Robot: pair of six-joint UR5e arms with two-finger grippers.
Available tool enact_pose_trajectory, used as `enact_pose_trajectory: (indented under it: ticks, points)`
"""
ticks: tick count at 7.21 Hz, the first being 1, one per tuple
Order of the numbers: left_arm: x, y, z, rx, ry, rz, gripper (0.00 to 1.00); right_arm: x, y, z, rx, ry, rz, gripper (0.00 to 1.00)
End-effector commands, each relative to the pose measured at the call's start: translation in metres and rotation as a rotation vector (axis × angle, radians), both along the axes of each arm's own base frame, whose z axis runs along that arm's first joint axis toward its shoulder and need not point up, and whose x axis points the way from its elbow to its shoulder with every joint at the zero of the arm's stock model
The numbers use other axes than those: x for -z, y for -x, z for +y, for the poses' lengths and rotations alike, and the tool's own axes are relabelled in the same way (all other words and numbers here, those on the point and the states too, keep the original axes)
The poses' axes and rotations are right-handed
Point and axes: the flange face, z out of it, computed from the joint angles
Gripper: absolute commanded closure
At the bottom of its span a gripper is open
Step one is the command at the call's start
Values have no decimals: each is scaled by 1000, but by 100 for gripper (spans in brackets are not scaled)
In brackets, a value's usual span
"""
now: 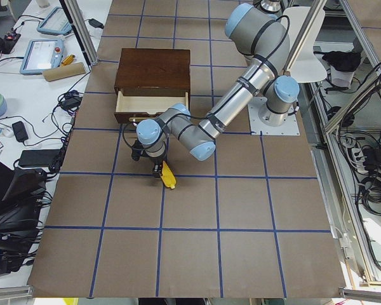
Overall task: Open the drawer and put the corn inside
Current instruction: 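Lower the left gripper over the yellow corn cob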
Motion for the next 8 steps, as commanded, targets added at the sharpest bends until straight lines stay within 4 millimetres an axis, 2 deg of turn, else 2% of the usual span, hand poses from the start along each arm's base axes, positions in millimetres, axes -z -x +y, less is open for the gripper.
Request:
enact_pose_trajectory:
  ticks: [1,4,8]
  points:
    - [26,-5,-3,1,-6,0,0,0,0,0,0,0,1,0]
    - [51,-11,-6,3,-15,-26,0,1,0,0,0,-1,1,0]
    - [53,-10,-6,2,-17,-21,0,0,0,0,0,0,1,0]
